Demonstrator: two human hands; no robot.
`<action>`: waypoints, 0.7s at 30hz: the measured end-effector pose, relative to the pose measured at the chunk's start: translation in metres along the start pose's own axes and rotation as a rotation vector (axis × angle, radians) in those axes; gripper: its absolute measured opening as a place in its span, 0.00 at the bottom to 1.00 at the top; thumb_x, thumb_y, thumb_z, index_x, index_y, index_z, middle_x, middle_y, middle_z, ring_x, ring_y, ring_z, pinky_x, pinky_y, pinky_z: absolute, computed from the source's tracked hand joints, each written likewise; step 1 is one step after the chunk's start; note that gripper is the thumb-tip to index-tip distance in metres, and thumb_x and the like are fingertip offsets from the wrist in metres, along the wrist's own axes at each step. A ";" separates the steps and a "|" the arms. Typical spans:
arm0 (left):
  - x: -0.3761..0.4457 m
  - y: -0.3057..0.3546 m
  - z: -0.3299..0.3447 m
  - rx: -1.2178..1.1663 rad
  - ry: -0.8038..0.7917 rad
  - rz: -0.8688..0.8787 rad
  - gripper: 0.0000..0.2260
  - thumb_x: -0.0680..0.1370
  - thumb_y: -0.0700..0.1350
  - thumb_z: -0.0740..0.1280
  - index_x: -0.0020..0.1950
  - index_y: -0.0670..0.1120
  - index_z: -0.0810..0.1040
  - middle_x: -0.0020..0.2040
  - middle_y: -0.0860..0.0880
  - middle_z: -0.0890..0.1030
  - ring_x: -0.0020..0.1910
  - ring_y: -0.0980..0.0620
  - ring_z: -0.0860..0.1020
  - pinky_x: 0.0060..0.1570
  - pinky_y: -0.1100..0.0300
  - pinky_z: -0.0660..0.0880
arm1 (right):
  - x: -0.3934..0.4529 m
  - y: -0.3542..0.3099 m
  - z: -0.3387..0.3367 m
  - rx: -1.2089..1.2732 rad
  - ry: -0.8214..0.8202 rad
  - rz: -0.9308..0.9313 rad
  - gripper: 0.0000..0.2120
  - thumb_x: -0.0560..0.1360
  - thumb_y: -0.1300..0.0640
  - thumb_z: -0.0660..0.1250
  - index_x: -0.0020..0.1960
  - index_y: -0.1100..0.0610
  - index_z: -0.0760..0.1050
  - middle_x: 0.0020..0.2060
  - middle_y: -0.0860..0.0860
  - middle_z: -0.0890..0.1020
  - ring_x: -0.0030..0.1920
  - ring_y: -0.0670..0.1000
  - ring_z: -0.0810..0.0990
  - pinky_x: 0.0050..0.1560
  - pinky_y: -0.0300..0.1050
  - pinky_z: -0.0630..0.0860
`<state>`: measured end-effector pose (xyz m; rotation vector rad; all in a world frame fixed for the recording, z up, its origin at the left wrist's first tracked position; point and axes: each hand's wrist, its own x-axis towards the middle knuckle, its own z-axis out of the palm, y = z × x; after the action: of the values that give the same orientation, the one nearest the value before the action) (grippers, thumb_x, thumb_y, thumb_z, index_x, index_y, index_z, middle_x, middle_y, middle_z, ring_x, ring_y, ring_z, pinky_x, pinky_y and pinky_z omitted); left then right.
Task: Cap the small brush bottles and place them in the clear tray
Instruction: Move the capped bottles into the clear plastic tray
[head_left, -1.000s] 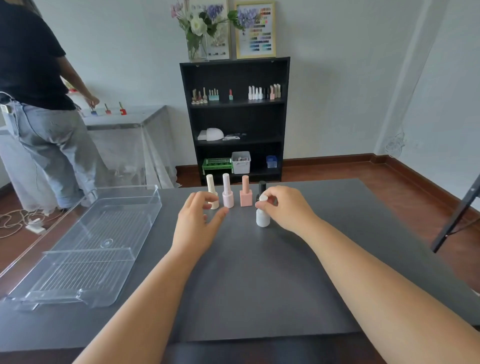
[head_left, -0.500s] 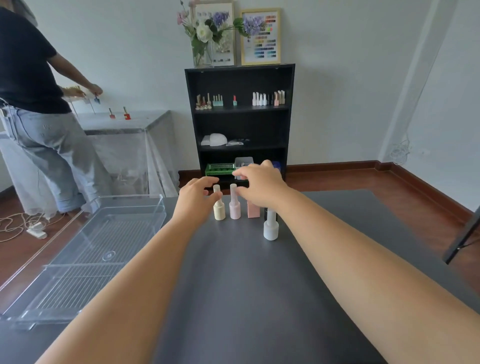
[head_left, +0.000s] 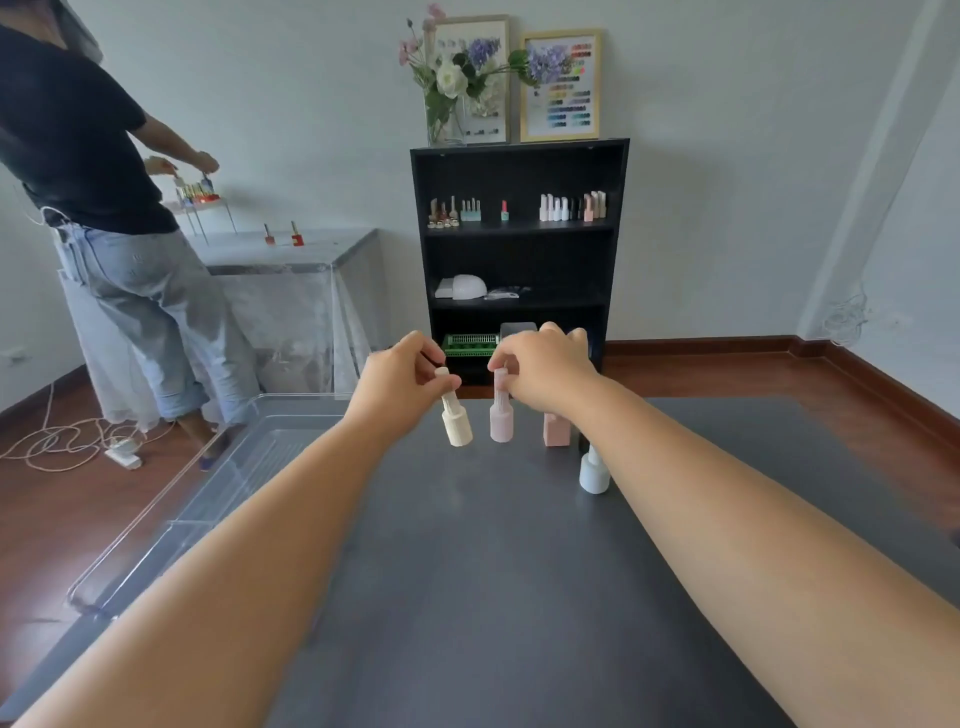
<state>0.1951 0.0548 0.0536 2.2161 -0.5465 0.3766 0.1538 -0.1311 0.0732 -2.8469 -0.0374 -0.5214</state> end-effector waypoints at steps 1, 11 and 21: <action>0.001 -0.003 -0.012 -0.002 0.018 0.004 0.10 0.70 0.47 0.76 0.46 0.49 0.77 0.37 0.53 0.81 0.33 0.61 0.79 0.30 0.72 0.71 | 0.003 -0.009 -0.004 0.019 0.010 -0.003 0.08 0.77 0.52 0.63 0.52 0.42 0.79 0.44 0.45 0.78 0.56 0.53 0.69 0.48 0.50 0.56; 0.004 -0.070 -0.122 0.176 0.167 -0.047 0.07 0.71 0.45 0.75 0.46 0.52 0.80 0.38 0.56 0.81 0.37 0.62 0.79 0.37 0.68 0.75 | 0.030 -0.117 0.011 0.250 0.088 -0.172 0.11 0.76 0.57 0.62 0.53 0.44 0.78 0.45 0.43 0.80 0.54 0.50 0.69 0.47 0.47 0.57; 0.000 -0.143 -0.141 0.183 0.161 -0.122 0.09 0.75 0.39 0.68 0.52 0.50 0.80 0.38 0.59 0.78 0.37 0.66 0.77 0.36 0.72 0.70 | 0.068 -0.179 0.084 0.406 -0.109 -0.166 0.12 0.76 0.61 0.63 0.56 0.51 0.78 0.46 0.47 0.80 0.56 0.52 0.74 0.52 0.50 0.76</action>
<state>0.2547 0.2464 0.0509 2.3544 -0.2982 0.5543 0.2339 0.0616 0.0636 -2.4808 -0.3590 -0.3427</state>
